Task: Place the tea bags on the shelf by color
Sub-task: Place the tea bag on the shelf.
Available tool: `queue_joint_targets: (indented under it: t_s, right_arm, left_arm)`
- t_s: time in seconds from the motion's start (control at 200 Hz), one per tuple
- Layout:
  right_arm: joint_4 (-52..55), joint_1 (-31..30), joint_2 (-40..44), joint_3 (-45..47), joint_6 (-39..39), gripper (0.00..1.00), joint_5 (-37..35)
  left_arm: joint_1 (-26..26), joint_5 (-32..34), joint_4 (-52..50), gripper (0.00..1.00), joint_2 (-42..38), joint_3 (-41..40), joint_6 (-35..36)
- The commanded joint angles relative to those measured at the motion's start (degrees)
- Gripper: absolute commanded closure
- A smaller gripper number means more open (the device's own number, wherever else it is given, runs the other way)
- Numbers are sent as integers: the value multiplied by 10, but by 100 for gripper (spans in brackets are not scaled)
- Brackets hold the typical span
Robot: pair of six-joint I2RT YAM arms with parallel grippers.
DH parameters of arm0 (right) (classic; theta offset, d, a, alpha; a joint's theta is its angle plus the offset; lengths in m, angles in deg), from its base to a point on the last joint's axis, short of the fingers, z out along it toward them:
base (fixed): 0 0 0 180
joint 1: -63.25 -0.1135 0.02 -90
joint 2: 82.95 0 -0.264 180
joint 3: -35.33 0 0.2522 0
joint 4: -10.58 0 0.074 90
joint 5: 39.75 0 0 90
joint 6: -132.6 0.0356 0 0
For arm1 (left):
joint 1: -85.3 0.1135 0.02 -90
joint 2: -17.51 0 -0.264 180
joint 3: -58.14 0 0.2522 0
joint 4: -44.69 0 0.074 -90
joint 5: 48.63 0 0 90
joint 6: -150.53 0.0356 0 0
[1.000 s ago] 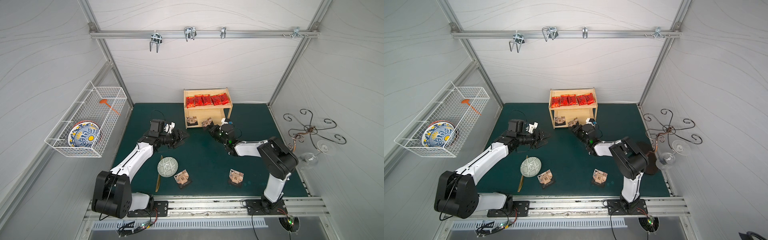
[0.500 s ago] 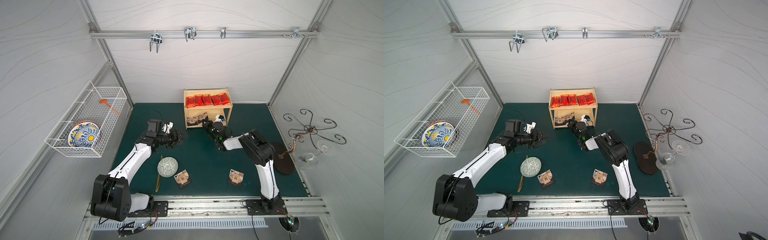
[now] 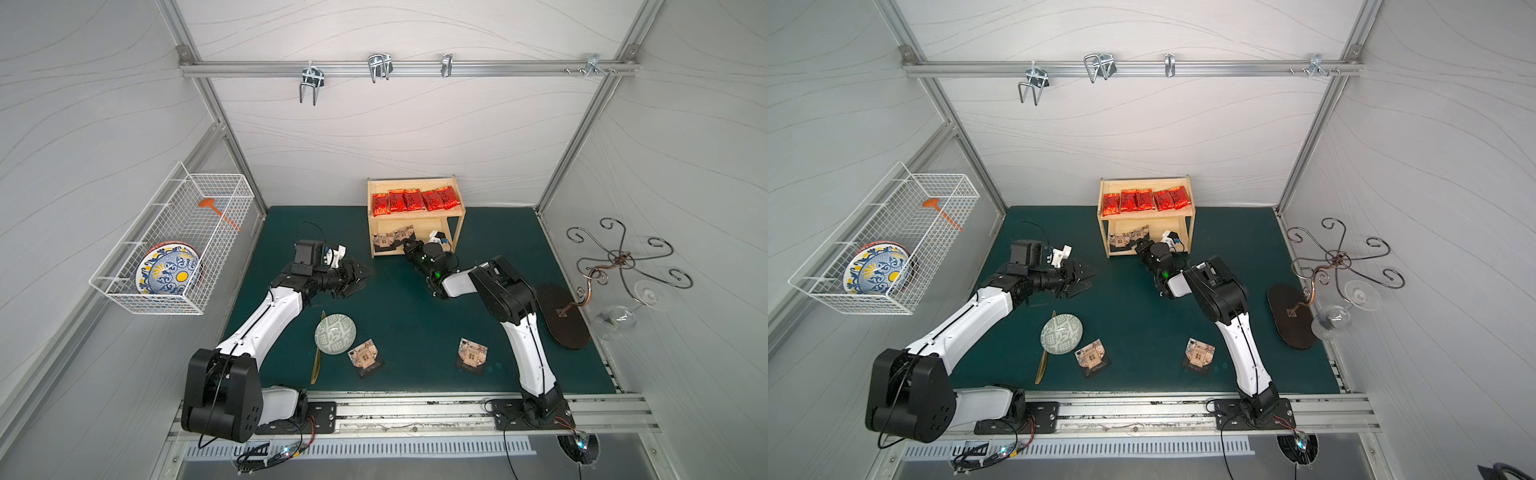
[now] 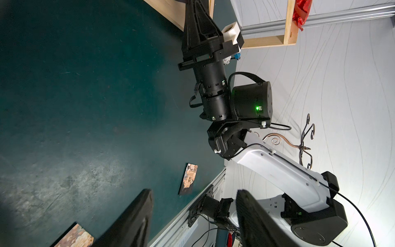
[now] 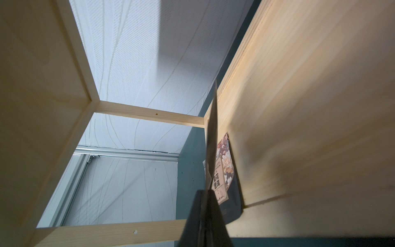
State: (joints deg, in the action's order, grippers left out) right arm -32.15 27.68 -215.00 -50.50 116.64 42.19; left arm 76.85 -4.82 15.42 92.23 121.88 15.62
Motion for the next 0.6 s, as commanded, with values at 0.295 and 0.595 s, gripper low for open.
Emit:
queue_joint_targets:
  t_s: [0.295,0.595]
  right_arm:
    - [28,7,-43,-52,30,95,11]
    - [47,6,-52,-55,43,90,8]
  left_arm:
    - [6,-14,34,33,3,-3,-2]
    - [9,-15,34,34,1,-4,-2]
